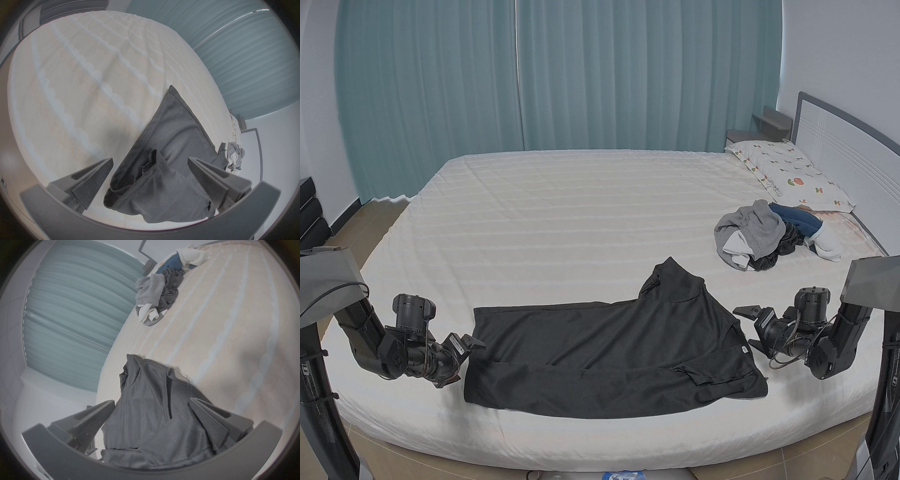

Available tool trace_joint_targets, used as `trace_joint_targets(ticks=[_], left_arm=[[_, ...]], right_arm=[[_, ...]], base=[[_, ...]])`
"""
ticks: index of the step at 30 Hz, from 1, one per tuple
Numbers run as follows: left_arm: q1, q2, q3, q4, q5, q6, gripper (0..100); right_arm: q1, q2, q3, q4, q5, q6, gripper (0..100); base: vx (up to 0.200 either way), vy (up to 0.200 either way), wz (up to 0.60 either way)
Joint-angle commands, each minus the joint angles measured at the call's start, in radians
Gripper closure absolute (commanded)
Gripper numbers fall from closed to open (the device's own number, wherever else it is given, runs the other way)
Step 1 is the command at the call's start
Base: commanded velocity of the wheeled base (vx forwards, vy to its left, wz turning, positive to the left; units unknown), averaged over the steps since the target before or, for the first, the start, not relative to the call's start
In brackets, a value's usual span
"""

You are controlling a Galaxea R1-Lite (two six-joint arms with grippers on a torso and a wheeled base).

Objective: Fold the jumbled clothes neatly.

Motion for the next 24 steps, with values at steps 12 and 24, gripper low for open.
trace_joint_targets(ticks=[12,24], left_arm=[[-0.021,-0.025,0.006,-0.003,-0.002,-0.049,0],[-0.005,-0.033,-0.023,0.000,0.007,-0.132,0]], right_arm=[[-0.031,0.009,0.018,-0.058,0.064,0.104,0],[-0.027,0.011,0.025,-0.058,0.063,0.099,0]], base=[[0.000,-0.100,0.00],[0.067,-0.050,0.00]])
